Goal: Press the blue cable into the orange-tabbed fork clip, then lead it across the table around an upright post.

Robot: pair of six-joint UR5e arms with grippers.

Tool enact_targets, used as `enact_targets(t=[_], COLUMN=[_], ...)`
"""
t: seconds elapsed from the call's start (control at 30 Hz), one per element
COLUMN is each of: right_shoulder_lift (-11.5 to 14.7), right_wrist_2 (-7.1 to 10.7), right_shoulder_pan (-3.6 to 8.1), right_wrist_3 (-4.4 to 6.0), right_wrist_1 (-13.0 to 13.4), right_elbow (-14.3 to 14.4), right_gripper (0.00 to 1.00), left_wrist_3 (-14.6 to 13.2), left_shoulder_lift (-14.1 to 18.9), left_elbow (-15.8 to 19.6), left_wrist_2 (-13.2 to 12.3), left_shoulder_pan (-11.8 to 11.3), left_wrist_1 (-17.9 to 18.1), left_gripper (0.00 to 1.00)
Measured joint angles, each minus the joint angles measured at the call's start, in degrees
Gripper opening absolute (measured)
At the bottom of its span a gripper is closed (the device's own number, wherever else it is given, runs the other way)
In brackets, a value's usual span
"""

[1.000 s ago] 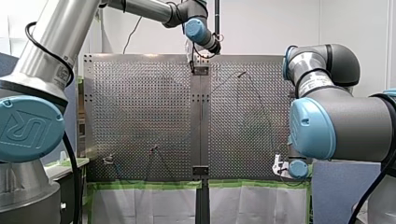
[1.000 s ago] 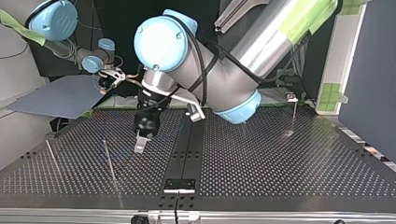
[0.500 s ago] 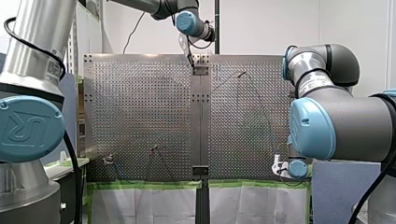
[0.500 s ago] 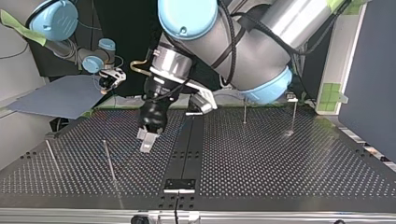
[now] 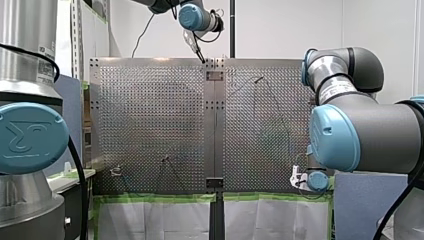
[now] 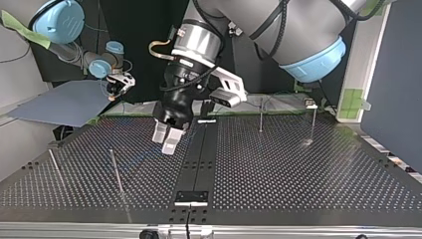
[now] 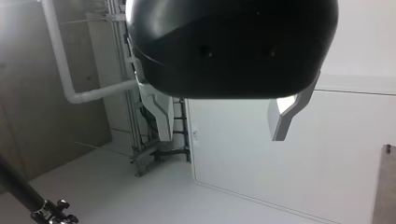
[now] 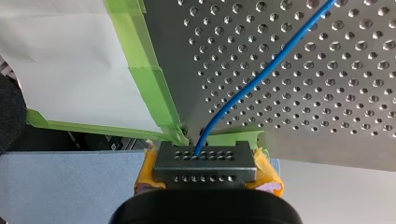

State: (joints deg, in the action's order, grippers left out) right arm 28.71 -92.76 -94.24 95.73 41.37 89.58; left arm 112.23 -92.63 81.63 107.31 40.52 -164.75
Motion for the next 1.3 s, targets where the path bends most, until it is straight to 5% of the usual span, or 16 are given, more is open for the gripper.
enact_targets(t=[0.57,1.3], right_shoulder_lift=[0.00,0.00], right_wrist_2=[-0.01,0.01], right_shoulder_pan=[-0.33,-0.49], right_wrist_3=[-0.01,-0.01], right_wrist_1=[0.20,0.24], right_elbow=[0.01,-0.15], right_gripper=[0.00,0.00], left_wrist_3=[3.44,4.11], left_shoulder_lift=[-5.19,-5.46], left_elbow=[9.84,22.86], left_wrist_2=[2.51,4.23], left_shoulder_pan=[-0.13,-0.10], left_wrist_1=[9.84,22.86], left_gripper=[1.00,1.00])
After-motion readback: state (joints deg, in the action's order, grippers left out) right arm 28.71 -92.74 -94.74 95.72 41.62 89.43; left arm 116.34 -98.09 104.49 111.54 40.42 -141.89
